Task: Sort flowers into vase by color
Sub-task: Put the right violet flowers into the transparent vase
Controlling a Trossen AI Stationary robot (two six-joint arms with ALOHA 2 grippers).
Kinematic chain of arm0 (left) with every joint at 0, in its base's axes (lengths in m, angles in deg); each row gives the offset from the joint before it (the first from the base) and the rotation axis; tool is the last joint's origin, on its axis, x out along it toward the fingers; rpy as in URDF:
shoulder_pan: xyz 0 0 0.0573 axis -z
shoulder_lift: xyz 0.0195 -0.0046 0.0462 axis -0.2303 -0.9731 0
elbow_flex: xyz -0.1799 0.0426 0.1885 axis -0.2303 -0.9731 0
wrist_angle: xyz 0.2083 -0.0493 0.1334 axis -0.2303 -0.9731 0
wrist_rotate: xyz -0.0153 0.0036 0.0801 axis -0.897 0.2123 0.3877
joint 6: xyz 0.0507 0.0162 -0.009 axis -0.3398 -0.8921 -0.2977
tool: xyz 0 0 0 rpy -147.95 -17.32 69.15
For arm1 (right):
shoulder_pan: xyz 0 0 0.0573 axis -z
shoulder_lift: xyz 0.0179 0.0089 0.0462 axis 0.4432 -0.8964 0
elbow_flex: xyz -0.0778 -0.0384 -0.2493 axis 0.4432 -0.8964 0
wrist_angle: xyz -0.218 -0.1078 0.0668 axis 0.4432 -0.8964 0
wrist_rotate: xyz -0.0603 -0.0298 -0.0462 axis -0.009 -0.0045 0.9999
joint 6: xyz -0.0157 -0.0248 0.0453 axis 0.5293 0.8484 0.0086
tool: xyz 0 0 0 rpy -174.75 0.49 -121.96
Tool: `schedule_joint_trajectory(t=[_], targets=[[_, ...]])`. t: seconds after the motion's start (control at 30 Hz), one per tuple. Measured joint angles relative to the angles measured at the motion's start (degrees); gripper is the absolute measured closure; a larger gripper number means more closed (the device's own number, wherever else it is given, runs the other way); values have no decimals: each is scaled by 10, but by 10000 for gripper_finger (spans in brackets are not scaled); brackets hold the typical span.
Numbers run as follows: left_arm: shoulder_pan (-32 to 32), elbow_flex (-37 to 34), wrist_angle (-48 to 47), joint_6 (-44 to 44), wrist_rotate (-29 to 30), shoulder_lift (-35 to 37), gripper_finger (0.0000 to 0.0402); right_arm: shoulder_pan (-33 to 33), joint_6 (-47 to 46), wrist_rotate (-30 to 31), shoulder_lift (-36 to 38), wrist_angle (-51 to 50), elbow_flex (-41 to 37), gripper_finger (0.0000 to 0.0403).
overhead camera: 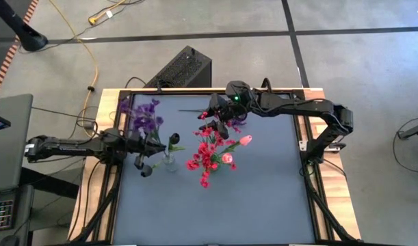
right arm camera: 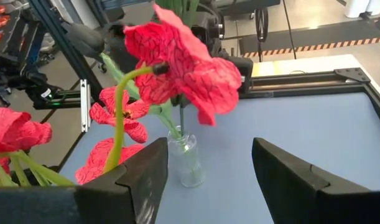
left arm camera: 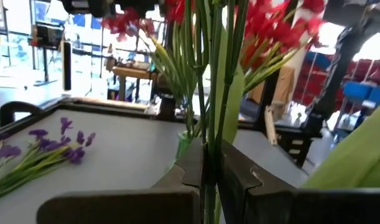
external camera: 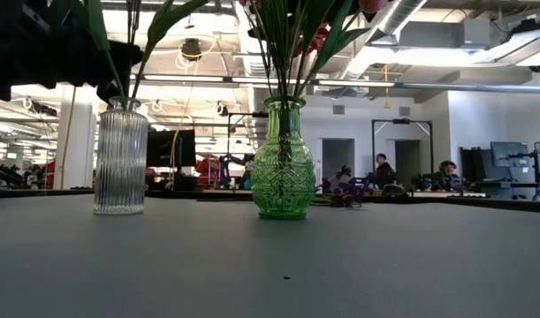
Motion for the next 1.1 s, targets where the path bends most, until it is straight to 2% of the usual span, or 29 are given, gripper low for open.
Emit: schedule_joint_trajectory(t=[0.23,0.77,1.1], targets=[[6,0,-49,-56,-2,0,390,0,0,0,0,0,0,143],[6,0,-62,-73,1,0,319,0,0,0,0,0,0,143],[6,69,-237,-94,0,-2,260,0,-1,0,0,-2,0,143]])
